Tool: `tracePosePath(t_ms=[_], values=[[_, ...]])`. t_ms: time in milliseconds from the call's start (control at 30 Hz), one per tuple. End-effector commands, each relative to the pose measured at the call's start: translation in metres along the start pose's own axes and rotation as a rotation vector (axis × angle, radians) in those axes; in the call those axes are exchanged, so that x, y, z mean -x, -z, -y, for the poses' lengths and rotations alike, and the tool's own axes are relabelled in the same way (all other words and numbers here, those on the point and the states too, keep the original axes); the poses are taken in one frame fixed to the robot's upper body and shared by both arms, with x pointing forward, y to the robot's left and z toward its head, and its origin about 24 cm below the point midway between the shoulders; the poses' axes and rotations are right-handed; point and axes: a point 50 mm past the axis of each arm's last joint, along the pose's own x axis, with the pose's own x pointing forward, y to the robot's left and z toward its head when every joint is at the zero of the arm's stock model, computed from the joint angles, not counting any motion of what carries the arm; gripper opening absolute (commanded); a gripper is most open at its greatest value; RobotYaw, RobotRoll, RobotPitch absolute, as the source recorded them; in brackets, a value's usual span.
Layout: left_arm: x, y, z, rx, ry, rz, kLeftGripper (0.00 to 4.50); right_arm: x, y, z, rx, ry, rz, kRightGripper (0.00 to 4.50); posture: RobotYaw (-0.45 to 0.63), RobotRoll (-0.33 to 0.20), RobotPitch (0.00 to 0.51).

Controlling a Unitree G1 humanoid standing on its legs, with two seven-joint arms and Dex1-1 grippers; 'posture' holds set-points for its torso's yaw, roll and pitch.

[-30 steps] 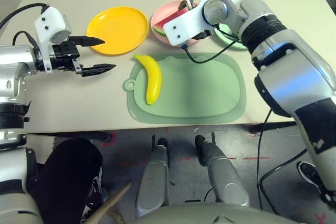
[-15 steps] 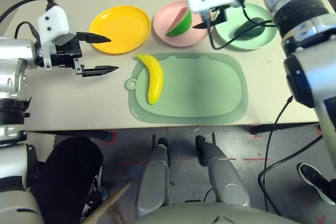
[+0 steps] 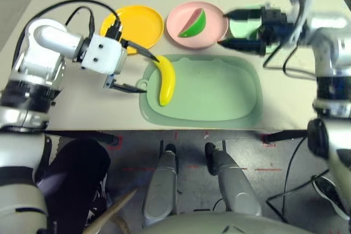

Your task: Place the fruits into color-matched plates.

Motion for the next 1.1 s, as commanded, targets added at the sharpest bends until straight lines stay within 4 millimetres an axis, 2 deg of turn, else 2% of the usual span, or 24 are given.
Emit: tracePosePath(t_ms=[33, 300, 433, 767, 1100], values=[[-0.006, 0.005, 0.002, -0.034, 0.075, -0.024, 4.5, 0.007, 0.007, -0.012, 0.06, 0.045, 0.076, 4.49, -0.07, 0.0, 0.369], [-0.014, 0.021, -0.004, -0.123, 0.154, -0.121, 4.5, 0.033, 0.06, -0.028, 0.147, 0.162, 0.187, 4.49, -0.07, 0.0, 0.373], [-0.026, 0.021, -0.018, -0.203, 0.15, -0.136, 4.5, 0.043, 0.082, -0.04, 0.204, 0.193, 0.199, 4.49, -0.07, 0.0, 0.371], [-0.043, 0.014, -0.045, -0.214, 0.067, -0.112, 4.5, 0.065, 0.107, -0.057, 0.221, 0.182, 0.203, 4.49, -0.1, 0.0, 0.363], [-0.058, 0.008, -0.046, -0.259, 0.158, -0.089, 4.5, 0.07, 0.113, -0.07, 0.192, 0.04, 0.179, 4.49, -0.09, 0.0, 0.342]])
